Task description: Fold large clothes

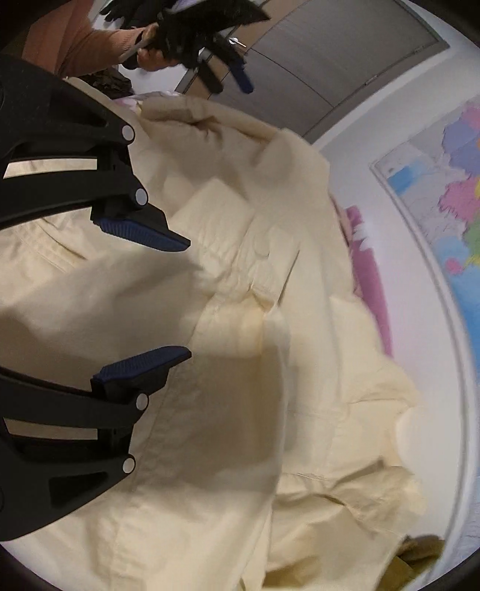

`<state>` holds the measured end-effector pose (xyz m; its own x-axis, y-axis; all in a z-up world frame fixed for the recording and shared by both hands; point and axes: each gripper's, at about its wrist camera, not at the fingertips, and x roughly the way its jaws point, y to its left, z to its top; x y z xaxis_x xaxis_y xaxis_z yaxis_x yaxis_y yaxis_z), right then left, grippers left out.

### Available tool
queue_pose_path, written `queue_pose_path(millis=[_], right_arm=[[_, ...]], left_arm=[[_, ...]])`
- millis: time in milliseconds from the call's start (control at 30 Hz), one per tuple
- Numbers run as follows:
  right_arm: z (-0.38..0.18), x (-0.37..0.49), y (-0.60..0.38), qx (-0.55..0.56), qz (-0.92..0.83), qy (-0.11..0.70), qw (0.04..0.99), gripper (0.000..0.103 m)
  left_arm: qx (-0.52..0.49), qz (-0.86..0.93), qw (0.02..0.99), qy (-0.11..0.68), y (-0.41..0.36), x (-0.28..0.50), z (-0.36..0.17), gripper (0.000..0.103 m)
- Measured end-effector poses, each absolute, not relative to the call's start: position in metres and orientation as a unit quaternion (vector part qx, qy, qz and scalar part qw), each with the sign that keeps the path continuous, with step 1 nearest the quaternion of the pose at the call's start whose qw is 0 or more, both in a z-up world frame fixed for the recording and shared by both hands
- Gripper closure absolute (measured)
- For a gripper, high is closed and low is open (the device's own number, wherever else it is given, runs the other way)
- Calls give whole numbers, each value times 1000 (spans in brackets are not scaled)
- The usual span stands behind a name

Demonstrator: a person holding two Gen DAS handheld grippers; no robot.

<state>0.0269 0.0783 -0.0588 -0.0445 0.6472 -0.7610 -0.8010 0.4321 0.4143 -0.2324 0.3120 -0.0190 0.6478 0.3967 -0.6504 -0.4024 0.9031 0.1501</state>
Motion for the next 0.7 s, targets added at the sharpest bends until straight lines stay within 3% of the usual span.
queue_pose_path(millis=[200,300,467,533,700], right_arm=[[-22,-30,91,-78,611,450,647,45],[-15,-72,116,-98,669,435,595,43],[-29,-133,182,-126,716,443,524,39],[-39,-149,202,-121,724,458,501,31],[-64,-172,255,-145,701,504,484,34]], left_arm=[[13,261,886,383,314,-252,-45,17],[-26,259,892,370,324,-262,-46,17],[-88,263,906,321,339,-287,-26,17],[-98,273,906,309,343,-294,-18,17],[-107,285,907,290,345,-305,-4,17]])
